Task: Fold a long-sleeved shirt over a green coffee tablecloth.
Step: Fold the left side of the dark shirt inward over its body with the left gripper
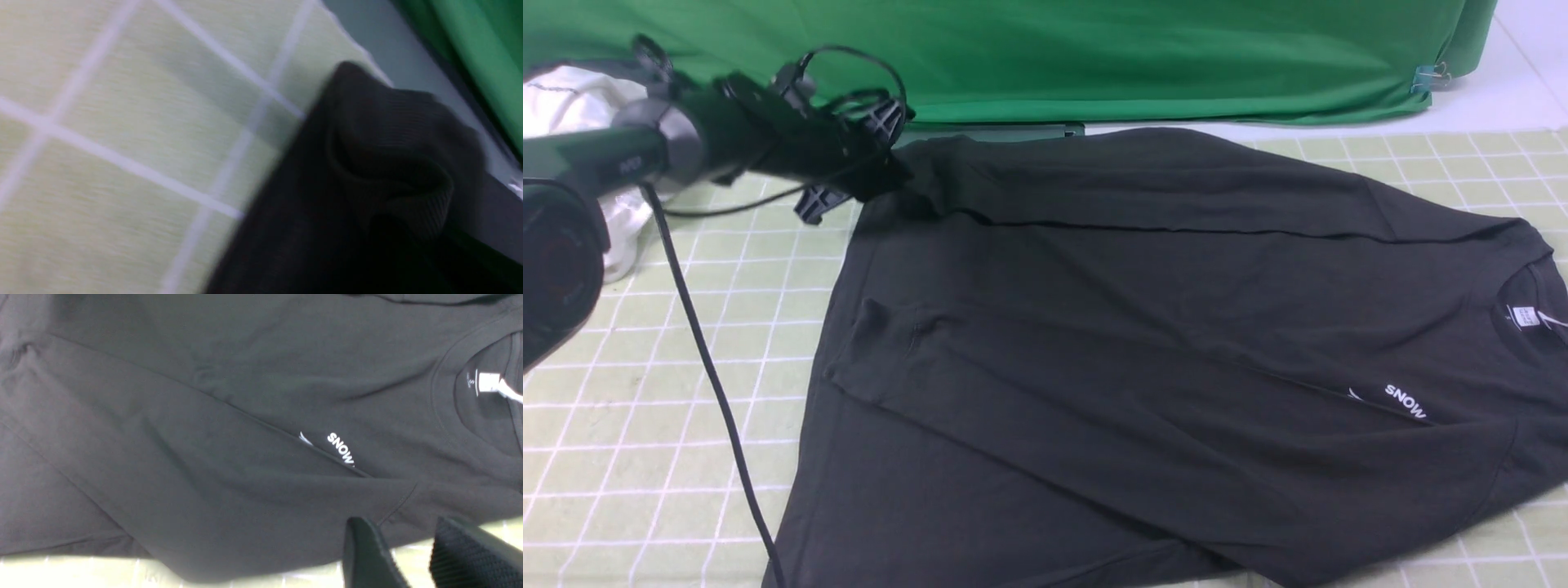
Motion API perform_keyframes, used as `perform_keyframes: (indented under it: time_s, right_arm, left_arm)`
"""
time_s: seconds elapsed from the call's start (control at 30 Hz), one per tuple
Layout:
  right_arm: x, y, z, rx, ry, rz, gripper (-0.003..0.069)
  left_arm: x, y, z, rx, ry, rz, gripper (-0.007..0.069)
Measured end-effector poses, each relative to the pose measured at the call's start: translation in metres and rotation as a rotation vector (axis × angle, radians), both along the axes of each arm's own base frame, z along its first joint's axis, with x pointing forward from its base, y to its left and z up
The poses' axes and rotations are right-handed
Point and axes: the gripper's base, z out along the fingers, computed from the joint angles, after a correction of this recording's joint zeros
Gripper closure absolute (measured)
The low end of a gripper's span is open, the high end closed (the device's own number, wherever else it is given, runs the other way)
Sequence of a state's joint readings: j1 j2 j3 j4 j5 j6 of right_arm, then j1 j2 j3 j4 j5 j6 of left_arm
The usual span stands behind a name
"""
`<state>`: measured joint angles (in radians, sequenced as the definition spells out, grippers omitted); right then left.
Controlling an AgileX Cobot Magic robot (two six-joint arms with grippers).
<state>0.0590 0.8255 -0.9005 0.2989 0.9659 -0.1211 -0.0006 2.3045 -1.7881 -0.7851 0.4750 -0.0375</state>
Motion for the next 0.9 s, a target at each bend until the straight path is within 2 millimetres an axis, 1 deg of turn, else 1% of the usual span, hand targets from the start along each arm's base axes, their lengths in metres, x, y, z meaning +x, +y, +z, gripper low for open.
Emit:
perform_keyframes:
  time_s: [0.03,0.07,0.1,0.17,0.27,0.4,0.47,0.5,0.53,0.57,0.6,0.63,0.67,0.7,0.73,0.77,0.83,0.87,0.9]
  right_arm:
    - [-0.001,0.0,0.0,-0.001,0.007,0.002,0.0421]
    - [-0.001,0.0,-0.001,-0.001,0.015,0.003,0.0421]
    - [-0.001,0.0,-0.001,-0.002,0.02,0.004,0.0421]
    - [-0.003,0.0,-0.002,-0.003,0.036,0.008,0.0421]
    - [-0.004,0.0,-0.003,-0.005,0.051,0.011,0.0421]
    - [-0.005,0.0,-0.004,-0.005,0.066,0.013,0.0421]
    - [-0.005,0.0,-0.004,-0.006,0.069,0.014,0.0421]
    - [-0.005,0.0,-0.004,-0.006,0.07,0.014,0.0421]
    - [-0.005,0.0,-0.004,-0.006,0.07,0.014,0.0421]
    - [-0.005,0.0,-0.004,-0.006,0.07,0.014,0.0421]
    - [-0.005,0.0,-0.004,-0.007,0.07,0.014,0.0421]
    - [-0.005,0.0,-0.004,-0.007,0.07,0.014,0.0421]
    - [-0.005,0.0,-0.004,-0.008,0.07,0.014,0.0421]
    - [-0.005,0.0,-0.004,-0.008,0.068,0.015,0.0421]
    - [-0.005,0.0,-0.004,-0.009,0.067,0.015,0.0421]
    - [-0.005,0.0,-0.004,-0.01,0.065,0.017,0.0421]
    - [-0.005,0.0,-0.004,-0.013,0.061,0.02,0.0421]
    - [-0.005,0.0,-0.004,-0.014,0.06,0.021,0.0421]
    - [-0.004,0.0,-0.004,-0.014,0.059,0.021,0.0421]
  left_arm:
    - [0.0,0.0,0.008,-0.005,-0.007,-0.012,0.0591]
    - [-0.001,0.0,0.024,-0.02,-0.016,-0.03,0.0591]
    - [-0.003,0.001,0.035,-0.03,-0.022,-0.042,0.0591]
    - [-0.009,0.002,0.062,-0.052,-0.042,-0.058,0.059]
    - [-0.02,0.0,0.093,-0.081,-0.057,-0.084,0.0591]
    - [-0.041,-0.005,0.129,-0.111,-0.035,-0.153,0.0591]
    - [-0.049,-0.007,0.141,-0.1,-0.038,-0.173,0.0591]
    - [-0.064,-0.008,0.156,-0.071,-0.026,-0.198,0.0591]
    - [-0.068,-0.008,0.16,-0.063,-0.027,-0.198,0.0591]
    - [-0.089,-0.007,0.171,-0.025,-0.003,-0.199,0.0591]
    - [-0.099,-0.006,0.177,-0.008,-0.004,-0.199,0.0591]
    - [-0.102,-0.007,0.175,-0.005,0.009,-0.201,0.0591]
    - [-0.12,-0.007,0.175,0.013,0.031,-0.2,0.0591]
    - [-0.135,-0.007,0.17,0.017,0.06,-0.202,0.0591]
    - [-0.147,-0.007,0.163,0.022,0.083,-0.207,0.0591]
    - [-0.154,-0.006,0.157,0.026,0.099,-0.209,0.0591]
    - [-0.177,-0.005,0.134,0.035,0.155,-0.206,0.0591]
    - [-0.187,-0.004,0.118,0.037,0.191,-0.193,0.0591]
    - [-0.191,-0.004,0.113,0.041,0.199,-0.189,0.0591]
